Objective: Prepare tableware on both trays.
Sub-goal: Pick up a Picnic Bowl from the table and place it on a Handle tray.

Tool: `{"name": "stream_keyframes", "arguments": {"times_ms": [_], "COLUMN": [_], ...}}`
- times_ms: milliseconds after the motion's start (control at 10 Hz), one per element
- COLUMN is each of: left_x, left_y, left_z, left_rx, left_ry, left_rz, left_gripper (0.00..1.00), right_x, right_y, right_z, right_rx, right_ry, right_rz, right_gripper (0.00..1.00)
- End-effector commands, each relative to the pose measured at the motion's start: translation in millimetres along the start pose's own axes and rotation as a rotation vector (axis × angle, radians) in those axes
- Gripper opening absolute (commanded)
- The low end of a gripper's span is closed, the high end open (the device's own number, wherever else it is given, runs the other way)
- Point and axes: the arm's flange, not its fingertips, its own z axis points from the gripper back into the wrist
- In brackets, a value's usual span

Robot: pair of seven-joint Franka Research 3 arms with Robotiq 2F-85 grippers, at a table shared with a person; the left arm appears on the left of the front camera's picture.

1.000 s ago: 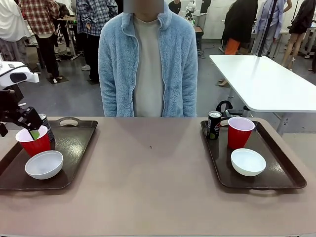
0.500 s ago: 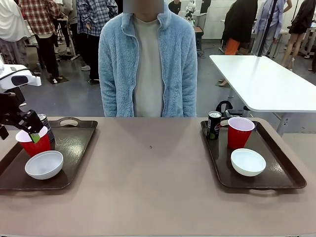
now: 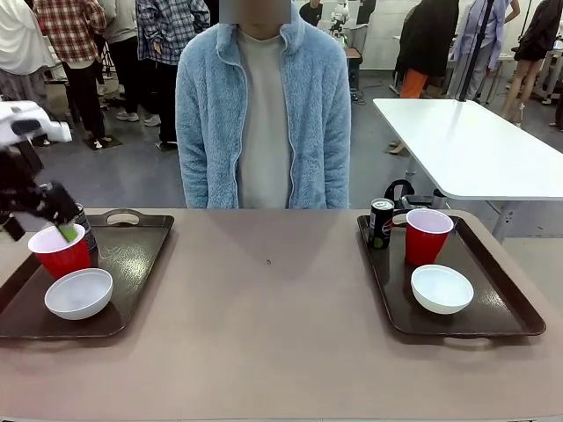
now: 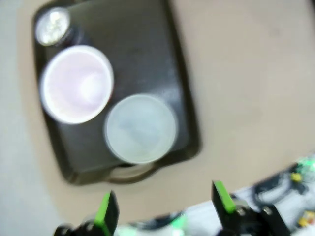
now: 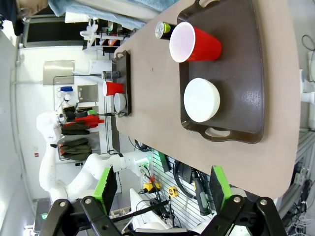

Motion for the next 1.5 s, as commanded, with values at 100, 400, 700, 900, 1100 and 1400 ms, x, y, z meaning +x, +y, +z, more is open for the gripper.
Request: {"name": "stream_keyframes", "arguments": {"times_ms": [100,400,700,900,1100,1400], "left_x": [24.0,15.2,-20.1,-40.6,-51.9,-45.8], "left_y": [57.0,144.1,221.6,255.5,278.3,290.4], "left_z": [76.0,96.3,74.1,65.8,54.7,30.1], "left_rx": [-0.521,-0.765,-0.891,-0.93,-0.9,-0.902], "left_ry": [-0.053,-0.111,-0.084,-0.09,-0.084,-0.061], "left_rz": [0.15,0.262,0.361,0.376,0.354,0.309], "left_gripper": [1.0,1.0,1.0,1.0,1.0,1.0], "right_x": [-0.5,-0.5,-0.5,-0.5,-0.5,-0.5], "right_y": [-0.4,-0.4,-0.4,-0.4,-0.4,-0.4], "right_z": [0.6,0.6,0.6,0.6,0.6,0.6], "right_rx": [-0.002,-0.002,-0.002,-0.002,-0.002,-0.002], "right_ry": [-0.002,-0.002,-0.002,-0.002,-0.002,-0.002], "right_rz": [-0.001,-0.001,-0.001,-0.001,-0.001,-0.001], "right_gripper": [0.99,0.99,0.99,0.99,0.99,0.99]}}
